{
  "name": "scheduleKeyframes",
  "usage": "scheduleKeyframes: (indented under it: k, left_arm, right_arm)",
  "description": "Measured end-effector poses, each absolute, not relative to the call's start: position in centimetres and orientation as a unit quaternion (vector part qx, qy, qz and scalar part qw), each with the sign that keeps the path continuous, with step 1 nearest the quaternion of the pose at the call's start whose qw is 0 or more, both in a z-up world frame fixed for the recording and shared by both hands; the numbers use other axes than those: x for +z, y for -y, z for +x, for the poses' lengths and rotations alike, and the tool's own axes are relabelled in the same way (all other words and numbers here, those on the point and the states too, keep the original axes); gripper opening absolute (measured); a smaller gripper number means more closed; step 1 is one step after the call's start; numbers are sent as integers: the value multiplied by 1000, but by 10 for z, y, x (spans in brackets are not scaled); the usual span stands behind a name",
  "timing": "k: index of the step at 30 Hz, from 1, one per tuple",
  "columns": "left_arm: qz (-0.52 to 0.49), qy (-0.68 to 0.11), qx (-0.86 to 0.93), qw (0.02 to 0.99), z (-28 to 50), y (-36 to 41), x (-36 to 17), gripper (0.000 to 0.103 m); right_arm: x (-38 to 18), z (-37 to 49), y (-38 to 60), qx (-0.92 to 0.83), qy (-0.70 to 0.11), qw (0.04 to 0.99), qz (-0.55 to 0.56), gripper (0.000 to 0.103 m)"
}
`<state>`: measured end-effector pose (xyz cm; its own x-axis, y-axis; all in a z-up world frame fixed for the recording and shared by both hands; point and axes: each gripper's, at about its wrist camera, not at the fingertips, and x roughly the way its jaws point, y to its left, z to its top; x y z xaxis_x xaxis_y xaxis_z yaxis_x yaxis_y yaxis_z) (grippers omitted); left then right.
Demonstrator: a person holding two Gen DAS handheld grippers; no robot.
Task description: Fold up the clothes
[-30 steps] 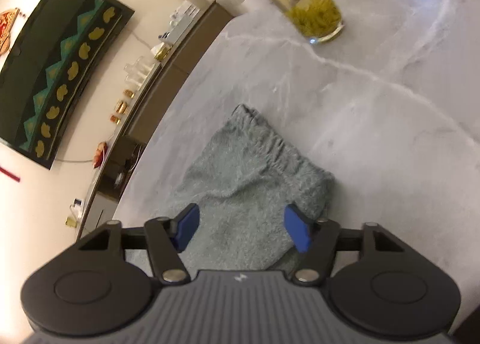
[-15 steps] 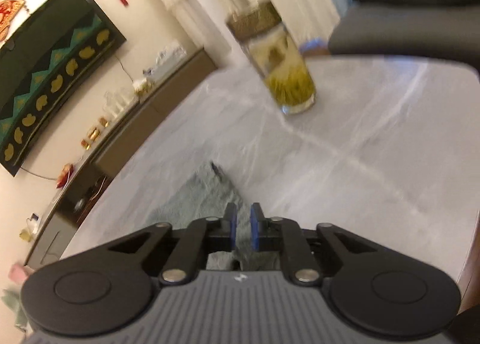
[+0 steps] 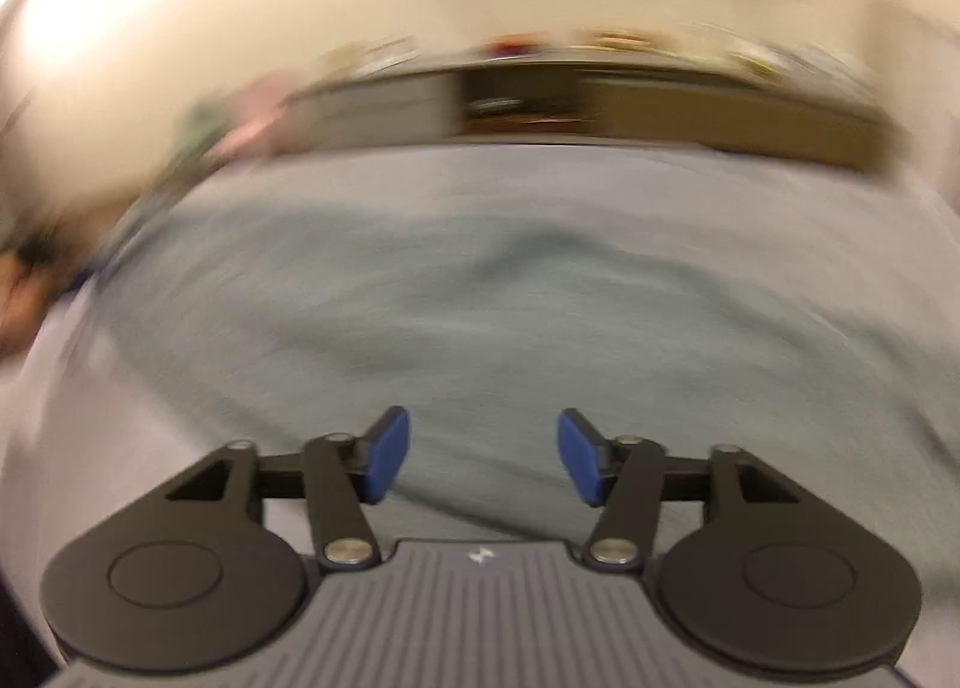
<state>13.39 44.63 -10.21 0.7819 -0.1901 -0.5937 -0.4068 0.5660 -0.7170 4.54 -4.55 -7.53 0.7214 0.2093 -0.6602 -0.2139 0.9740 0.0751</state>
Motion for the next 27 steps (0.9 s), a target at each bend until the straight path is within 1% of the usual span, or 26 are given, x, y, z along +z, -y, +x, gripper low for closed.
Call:
scheduleKeyframes:
  k: [1, 2, 5, 6, 7, 8, 10, 12, 15, 16, 17, 18, 19, 20, 22, 24, 26, 27]
  left_arm:
    - [-470, -323, 68, 818, 132, -452, -106, 1]
    - [-482, -320, 68, 813, 130, -458, -110, 0]
    - [-503, -315, 58, 803, 124, -469, -117, 0]
    - [-504, -316, 55, 802, 124, -470, -117, 0]
    - [-504, -317, 53, 802, 123, -471, -118, 0]
    - [-505, -318, 51, 801, 122, -472, -118, 0]
    - [-508, -319, 48, 799, 121, -474, -117, 0]
    - [-513, -318, 47, 796, 116, -475, -114, 1]
    - [-512, -316, 51, 797, 105, -477, -108, 6]
    - [-512, -315, 53, 797, 101, -478, -105, 7]
    - [-513, -312, 56, 798, 97, -479, -102, 12]
    - [-513, -309, 60, 798, 93, -480, -99, 25]
    - [-513, -307, 65, 799, 89, -481, -96, 32]
    - [-515, -307, 69, 798, 86, -481, -95, 41]
    - [-523, -312, 69, 790, 85, -482, -99, 42]
    - [-528, -316, 58, 786, 89, -479, -104, 43]
    - [-533, -317, 51, 783, 94, -475, -106, 45]
    - [-536, -318, 48, 781, 96, -472, -106, 46]
  right_arm:
    - [-74, 54, 21, 143, -357, 922, -44, 68]
    - [-77, 63, 1, 159, -359, 916, -82, 71]
    - [-91, 87, -26, 194, -394, 887, -142, 71]
    - [-96, 94, -35, 205, -405, 876, -162, 69]
    - [-100, 97, -40, 210, -422, 866, -168, 52]
    - [-100, 99, -39, 220, -432, 860, -159, 30]
    - [-99, 98, -41, 223, -440, 855, -160, 1]
    - [-98, 86, -47, 229, -443, 847, -184, 2]
    - [-102, 71, -41, 224, -441, 850, -178, 3]
    - [-99, 70, -37, 212, -445, 855, -163, 5]
    - [-92, 68, -29, 193, -440, 867, -137, 12]
    - [-86, 66, -22, 174, -433, 877, -109, 17]
    - [-77, 60, -7, 158, -429, 888, -56, 31]
    - [-70, 53, 13, 136, -428, 894, 11, 51]
    - [-64, 32, 63, 77, -425, 889, 150, 68]
    - [-70, 9, 116, 9, -421, 865, 273, 70]
    - [-81, -16, 164, -72, -404, 835, 367, 76]
    - [-87, -28, 189, -112, -393, 815, 412, 77]
